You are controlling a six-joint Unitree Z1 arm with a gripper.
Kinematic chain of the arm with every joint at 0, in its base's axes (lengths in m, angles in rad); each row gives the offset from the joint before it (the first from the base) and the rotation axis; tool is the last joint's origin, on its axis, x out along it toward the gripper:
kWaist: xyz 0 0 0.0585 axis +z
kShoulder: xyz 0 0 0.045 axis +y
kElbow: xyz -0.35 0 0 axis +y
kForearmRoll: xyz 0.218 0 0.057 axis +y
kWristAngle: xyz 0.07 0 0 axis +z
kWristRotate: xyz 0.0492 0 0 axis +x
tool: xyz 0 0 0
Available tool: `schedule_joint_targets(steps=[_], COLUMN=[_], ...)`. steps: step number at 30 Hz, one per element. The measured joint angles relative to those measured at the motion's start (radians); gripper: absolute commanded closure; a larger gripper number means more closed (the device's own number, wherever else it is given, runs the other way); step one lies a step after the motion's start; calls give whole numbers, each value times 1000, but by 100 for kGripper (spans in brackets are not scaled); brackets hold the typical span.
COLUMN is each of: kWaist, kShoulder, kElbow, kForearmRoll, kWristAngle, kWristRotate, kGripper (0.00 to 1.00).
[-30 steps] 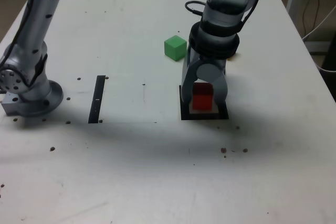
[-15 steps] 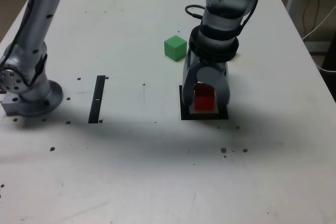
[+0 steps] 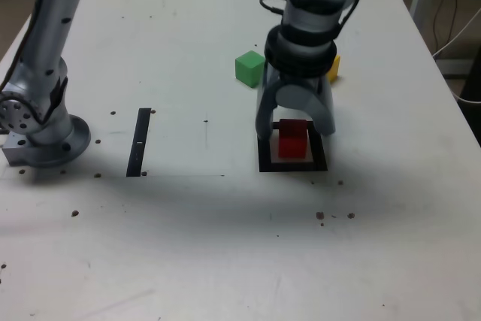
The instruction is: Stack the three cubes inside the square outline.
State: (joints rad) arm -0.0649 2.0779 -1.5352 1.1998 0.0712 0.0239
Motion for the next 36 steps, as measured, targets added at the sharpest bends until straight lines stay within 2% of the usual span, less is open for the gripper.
schedule_joint_targets(steps=[9, 17, 25, 36], kWaist=[1, 22, 90, 240], kShoulder=[-70, -80, -40, 97], kElbow=[-43, -80, -146, -363], kForearmRoll=[109, 147, 174, 240], kWristAngle=[43, 50, 50, 66], kWristRotate=[-10, 4, 85, 273], kGripper=[1, 1, 1, 1])
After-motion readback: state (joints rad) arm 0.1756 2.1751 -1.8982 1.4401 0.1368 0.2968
